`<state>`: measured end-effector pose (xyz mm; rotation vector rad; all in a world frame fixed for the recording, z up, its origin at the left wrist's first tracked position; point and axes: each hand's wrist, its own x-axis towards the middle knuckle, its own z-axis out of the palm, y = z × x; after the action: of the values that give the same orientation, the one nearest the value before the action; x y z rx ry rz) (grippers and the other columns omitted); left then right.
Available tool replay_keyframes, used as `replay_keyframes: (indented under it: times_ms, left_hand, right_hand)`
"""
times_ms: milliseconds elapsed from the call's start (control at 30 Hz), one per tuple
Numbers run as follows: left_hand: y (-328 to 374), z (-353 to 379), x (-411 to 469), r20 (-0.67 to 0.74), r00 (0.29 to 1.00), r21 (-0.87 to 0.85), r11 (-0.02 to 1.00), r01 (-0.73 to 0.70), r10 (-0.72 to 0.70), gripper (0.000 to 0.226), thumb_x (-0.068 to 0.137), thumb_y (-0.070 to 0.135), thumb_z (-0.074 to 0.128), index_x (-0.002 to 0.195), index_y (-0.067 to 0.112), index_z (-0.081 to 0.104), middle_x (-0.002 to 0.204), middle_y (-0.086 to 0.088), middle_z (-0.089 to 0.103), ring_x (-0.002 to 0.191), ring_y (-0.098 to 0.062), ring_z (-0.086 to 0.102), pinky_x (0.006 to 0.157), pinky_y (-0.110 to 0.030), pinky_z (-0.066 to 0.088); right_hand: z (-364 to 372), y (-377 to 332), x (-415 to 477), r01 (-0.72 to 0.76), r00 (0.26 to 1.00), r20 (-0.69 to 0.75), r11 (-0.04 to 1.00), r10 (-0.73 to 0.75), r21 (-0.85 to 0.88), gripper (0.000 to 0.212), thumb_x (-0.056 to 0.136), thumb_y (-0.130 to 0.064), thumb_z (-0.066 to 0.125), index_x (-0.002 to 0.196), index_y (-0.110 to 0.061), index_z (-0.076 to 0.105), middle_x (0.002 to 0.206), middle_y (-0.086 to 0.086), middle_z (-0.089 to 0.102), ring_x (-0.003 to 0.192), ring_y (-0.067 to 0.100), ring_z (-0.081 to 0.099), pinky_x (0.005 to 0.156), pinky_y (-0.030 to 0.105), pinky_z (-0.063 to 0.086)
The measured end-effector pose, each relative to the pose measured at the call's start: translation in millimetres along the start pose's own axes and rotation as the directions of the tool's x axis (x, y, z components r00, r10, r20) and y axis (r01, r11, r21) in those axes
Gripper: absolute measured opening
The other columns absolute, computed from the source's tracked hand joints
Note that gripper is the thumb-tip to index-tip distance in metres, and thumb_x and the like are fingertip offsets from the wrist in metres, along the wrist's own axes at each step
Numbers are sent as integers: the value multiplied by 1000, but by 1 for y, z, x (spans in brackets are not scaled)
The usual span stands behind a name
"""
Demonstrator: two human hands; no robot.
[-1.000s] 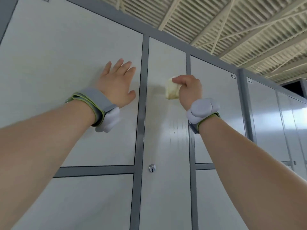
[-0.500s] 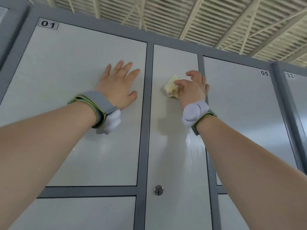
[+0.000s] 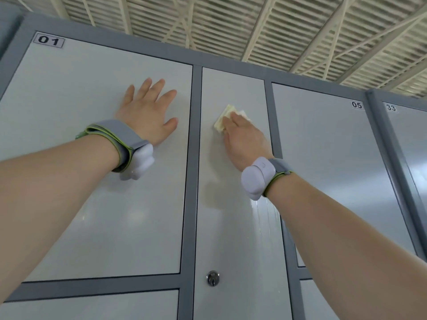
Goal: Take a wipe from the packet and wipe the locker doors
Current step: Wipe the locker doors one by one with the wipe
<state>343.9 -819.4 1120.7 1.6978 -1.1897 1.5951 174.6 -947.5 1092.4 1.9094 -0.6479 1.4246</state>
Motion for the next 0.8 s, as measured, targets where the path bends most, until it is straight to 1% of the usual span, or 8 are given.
replay_keyframes:
  times_ms: [67,167,233,367,500,633,700,800]
  left_hand:
    - [-1,1,2,7,1000,6,1000,15,-15,61,97,41,35,151,22,14,160,-3,-1,146,-22,-5,116,-42,-3]
    - [-3,2,5,3,1000,13,1000,9,-9,60,98,42,33,151,22,14,159,-3,-1,146,-22,-5,116,-42,-3]
    - [-6,2,7,-1,1000,13,1000,5,-5,59,98,42,33,151,21,15,159,-4,0,146,-22,-5,116,-42,-2]
    - [-14,5,10,-8,1000,23,1000,15,-15,58,98,41,32,150,20,17,159,-5,1,146,-23,-4,116,-41,-2]
    - [-19,6,9,-2,1000,11,999,30,-30,56,99,39,30,150,19,18,159,-5,2,146,-23,-2,116,-41,-1]
    - [-19,8,11,3,999,7,999,49,-49,56,99,40,29,150,20,17,160,-2,3,146,-23,-2,116,-42,-1]
    - [-20,8,13,4,998,10,998,62,-62,56,99,41,27,151,22,16,160,-2,2,146,-23,-3,116,-43,-1]
    - [-24,9,16,22,997,34,997,69,-69,57,99,44,26,151,24,13,160,-1,1,146,-22,-3,117,-44,-2]
  right_hand:
    - [5,1,7,-29,999,35,999,30,-20,47,102,-31,24,140,-3,33,153,9,22,141,25,18,113,32,14]
    - [6,7,25,-152,981,112,987,157,-51,68,100,-48,17,148,1,14,158,11,3,146,24,-1,118,36,-3]
    - [2,9,40,-210,971,116,978,208,13,75,99,-51,20,148,3,8,158,15,-1,146,26,-3,118,34,-4]
    - [2,6,58,-212,977,71,963,202,167,75,98,-52,28,146,4,14,157,17,5,146,29,2,118,37,0]
    - [10,-4,46,-29,999,49,986,22,165,71,97,-52,27,150,-8,8,158,12,-2,146,28,-7,116,34,-7]
    - [15,-6,33,97,993,55,988,-104,123,71,98,-52,23,150,-8,6,159,8,-7,146,22,-11,116,31,-9]
    - [15,1,36,81,993,75,992,-89,93,72,97,-53,20,150,-7,2,159,7,-9,145,20,-12,116,30,-10]
    - [15,14,54,-80,995,72,993,74,90,77,95,-58,18,150,-8,2,158,9,-11,145,22,-12,117,32,-9]
